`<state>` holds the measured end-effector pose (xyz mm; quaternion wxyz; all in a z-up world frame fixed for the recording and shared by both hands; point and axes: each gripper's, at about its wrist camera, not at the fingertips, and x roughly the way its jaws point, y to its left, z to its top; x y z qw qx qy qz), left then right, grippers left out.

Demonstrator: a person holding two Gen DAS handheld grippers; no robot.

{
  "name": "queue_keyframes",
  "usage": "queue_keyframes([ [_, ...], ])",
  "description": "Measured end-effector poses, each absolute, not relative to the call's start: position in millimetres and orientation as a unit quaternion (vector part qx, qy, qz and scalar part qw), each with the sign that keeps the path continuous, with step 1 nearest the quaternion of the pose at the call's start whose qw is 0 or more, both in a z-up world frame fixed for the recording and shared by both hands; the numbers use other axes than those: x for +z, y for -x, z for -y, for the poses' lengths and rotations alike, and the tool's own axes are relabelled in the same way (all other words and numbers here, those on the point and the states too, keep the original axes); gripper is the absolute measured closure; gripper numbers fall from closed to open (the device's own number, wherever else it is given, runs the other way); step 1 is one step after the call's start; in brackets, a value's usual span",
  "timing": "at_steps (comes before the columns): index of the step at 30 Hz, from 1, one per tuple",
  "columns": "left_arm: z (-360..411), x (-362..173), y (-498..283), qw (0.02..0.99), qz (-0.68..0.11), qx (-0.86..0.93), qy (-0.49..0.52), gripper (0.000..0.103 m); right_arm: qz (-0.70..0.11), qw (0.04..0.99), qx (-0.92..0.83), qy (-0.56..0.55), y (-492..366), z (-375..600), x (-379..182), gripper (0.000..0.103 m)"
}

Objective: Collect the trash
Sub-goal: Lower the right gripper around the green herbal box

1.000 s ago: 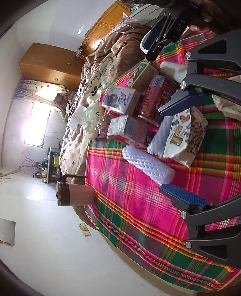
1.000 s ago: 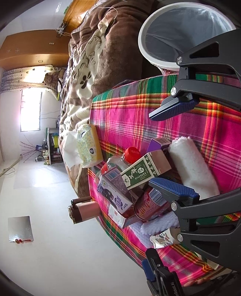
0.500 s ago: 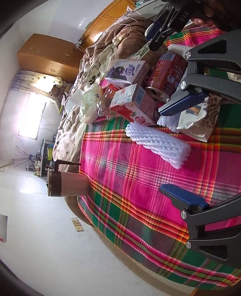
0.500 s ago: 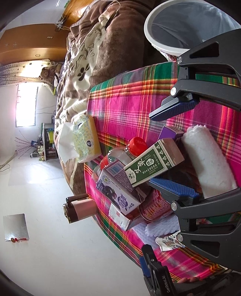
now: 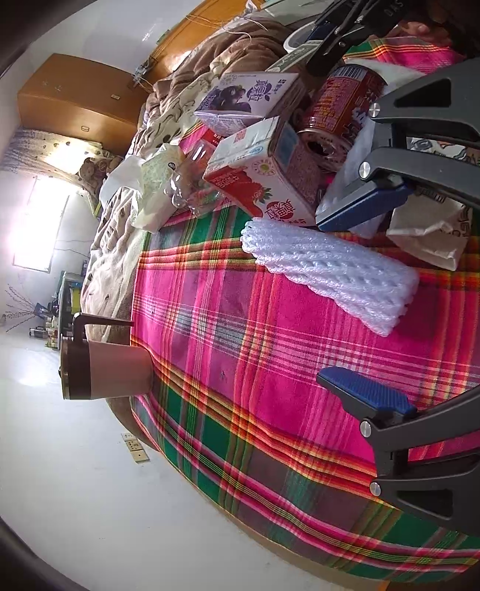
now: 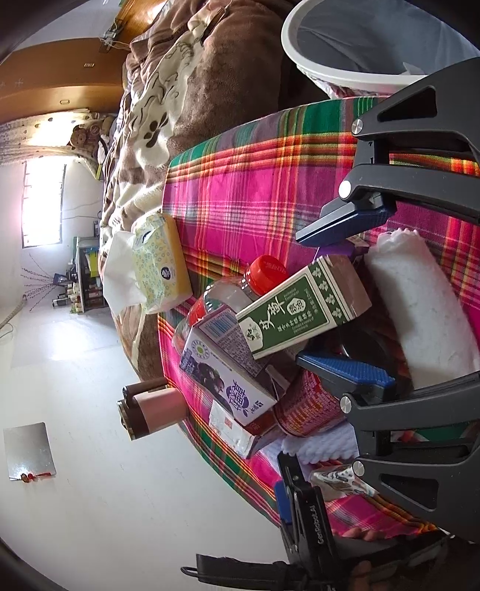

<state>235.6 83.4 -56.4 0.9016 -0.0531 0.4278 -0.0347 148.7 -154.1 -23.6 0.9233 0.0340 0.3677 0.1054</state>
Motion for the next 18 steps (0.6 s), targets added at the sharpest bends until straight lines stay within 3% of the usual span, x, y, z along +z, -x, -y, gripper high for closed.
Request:
queue_keyframes([
  [7,-78.4,-65.9,-245.3,0.894,-0.445,-0.028,0.038,0.028,-0.37,0.921,0.112,-0.037,-149.7,155.1,-24.6,0.058],
  [18,-75.9,-70.4,-252.9,0.892,-0.451,-0.012,0.022,0.028,-0.363,0.923,0.119,-0.043,-147.2,156.4,-26.2,0.06],
])
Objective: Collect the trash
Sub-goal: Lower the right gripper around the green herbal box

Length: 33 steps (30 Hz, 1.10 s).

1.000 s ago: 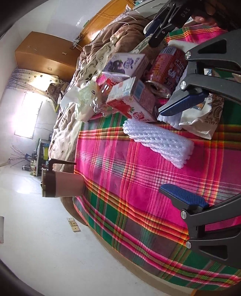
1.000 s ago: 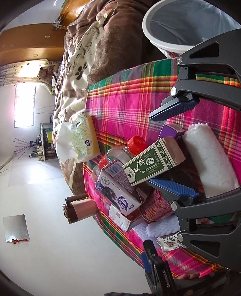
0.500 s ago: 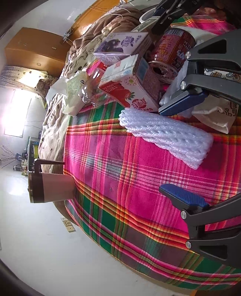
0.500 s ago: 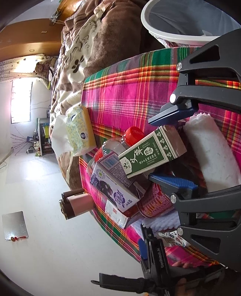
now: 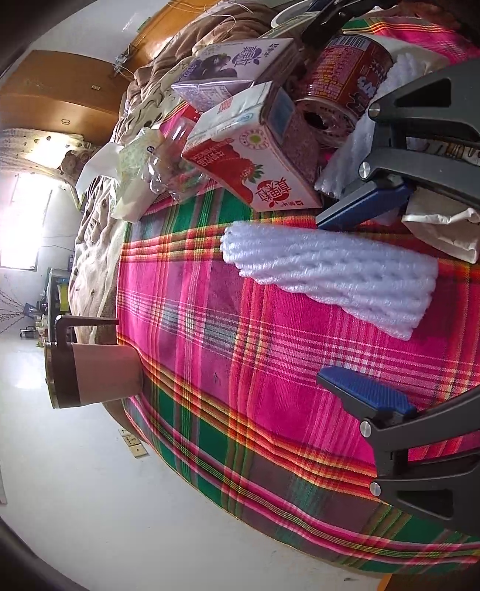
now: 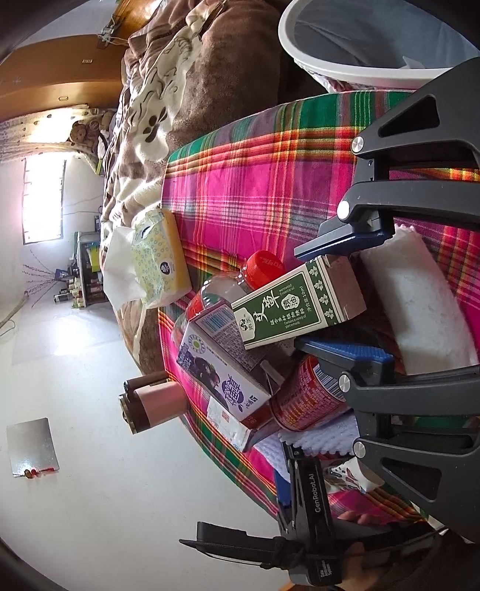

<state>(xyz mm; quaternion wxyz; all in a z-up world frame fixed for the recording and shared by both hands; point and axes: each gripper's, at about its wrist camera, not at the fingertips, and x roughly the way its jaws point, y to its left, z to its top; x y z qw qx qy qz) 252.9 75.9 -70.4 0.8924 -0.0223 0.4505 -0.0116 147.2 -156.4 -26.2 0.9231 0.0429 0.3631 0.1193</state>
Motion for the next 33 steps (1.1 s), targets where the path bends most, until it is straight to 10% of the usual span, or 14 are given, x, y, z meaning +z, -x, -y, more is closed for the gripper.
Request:
queue_keyframes([
  [33,-73.5,-56.7,-221.7,0.901,-0.431,-0.041,0.037,0.028,-0.352,0.926,0.111,-0.074,-135.2,174.5,-23.3,0.068],
])
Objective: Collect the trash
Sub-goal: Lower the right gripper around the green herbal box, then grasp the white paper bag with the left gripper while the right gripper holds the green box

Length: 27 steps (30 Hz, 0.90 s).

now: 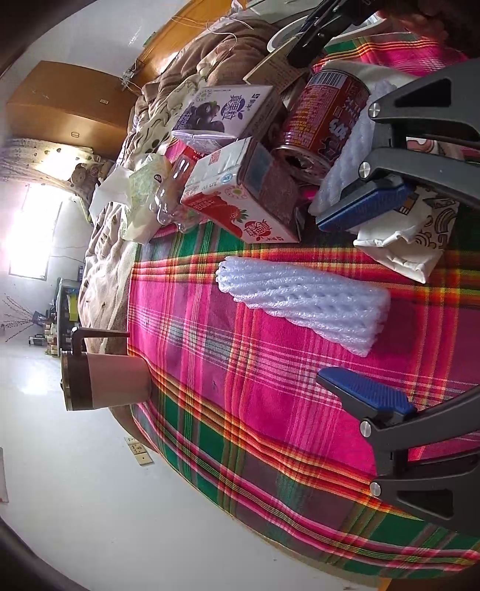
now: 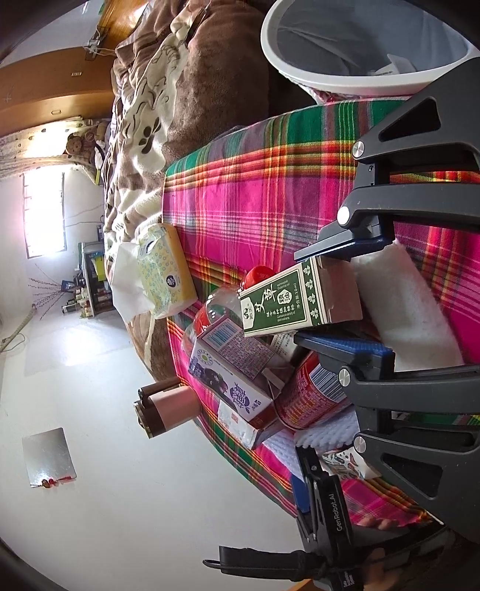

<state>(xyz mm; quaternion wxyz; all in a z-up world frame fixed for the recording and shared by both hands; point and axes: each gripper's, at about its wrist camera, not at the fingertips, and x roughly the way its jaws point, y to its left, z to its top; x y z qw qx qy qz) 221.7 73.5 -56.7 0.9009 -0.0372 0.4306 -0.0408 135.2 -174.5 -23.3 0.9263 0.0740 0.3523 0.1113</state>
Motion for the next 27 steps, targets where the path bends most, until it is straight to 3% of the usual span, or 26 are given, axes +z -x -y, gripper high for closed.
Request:
queue_keyframes([
  [27,-36.8,-40.9,-121.1,0.869,-0.454,-0.196,0.003,0.028,-0.352,0.926,0.109,-0.08,-124.8,180.3,-21.6,0.069],
])
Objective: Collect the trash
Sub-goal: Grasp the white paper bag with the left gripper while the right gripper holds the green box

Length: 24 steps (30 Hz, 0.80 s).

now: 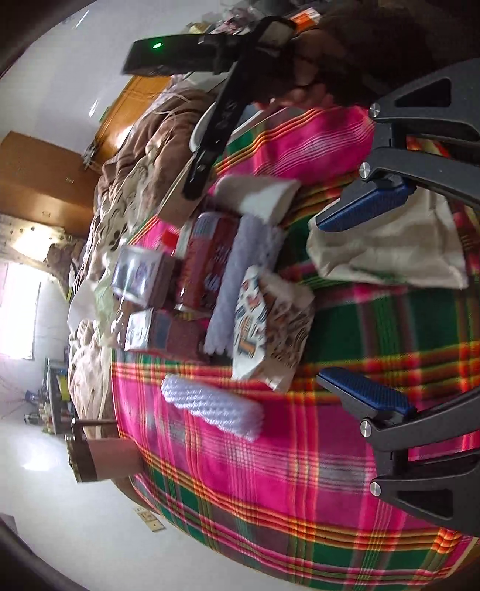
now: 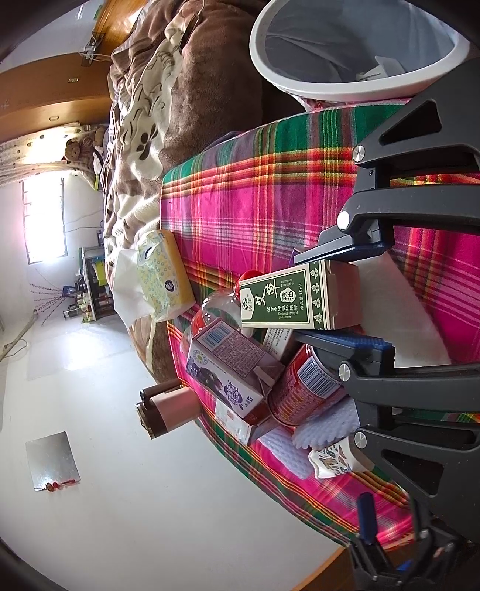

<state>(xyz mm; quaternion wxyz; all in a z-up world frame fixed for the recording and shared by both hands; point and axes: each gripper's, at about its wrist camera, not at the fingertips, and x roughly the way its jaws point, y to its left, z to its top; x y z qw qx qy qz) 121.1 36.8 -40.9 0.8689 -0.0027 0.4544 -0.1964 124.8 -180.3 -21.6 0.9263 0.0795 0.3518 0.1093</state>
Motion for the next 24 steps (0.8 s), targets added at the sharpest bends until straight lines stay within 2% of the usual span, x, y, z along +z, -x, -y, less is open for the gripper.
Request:
queue_keyframes([
  [7,-23.2,-58.2,-104.2,0.854,-0.479,-0.204,-0.012,0.029,-0.352,0.927,0.108,-0.072,-119.4,178.8,-20.9,0.069],
  [9,-20.1,-58.5,-101.7,0.852,-0.478,-0.214,-0.014,0.044,-0.352,0.927,0.106,-0.071,-118.0,179.2,-21.1,0.069],
  [10,-18.1,-58.1,-99.7,0.851,-0.476,-0.22,-0.015,0.048,-0.352,0.927,0.106,-0.071,-117.8,179.3,-20.9,0.069],
  [12,-15.0,-57.4,-97.3,0.848,-0.476,-0.234,-0.013,0.064,-0.352,0.928,0.104,-0.069,-116.4,178.9,-20.2,0.069],
  [15,-12.0,-55.4,-96.2,0.845,-0.472,-0.251,-0.012,0.079,-0.352,0.928,0.103,-0.068,-115.3,177.8,-19.5,0.069],
  [24,-32.2,-30.4,-105.4,0.88,-0.413,-0.232,-0.038,0.084,-0.351,0.929,0.099,-0.067,-111.9,178.9,-18.4,0.069],
])
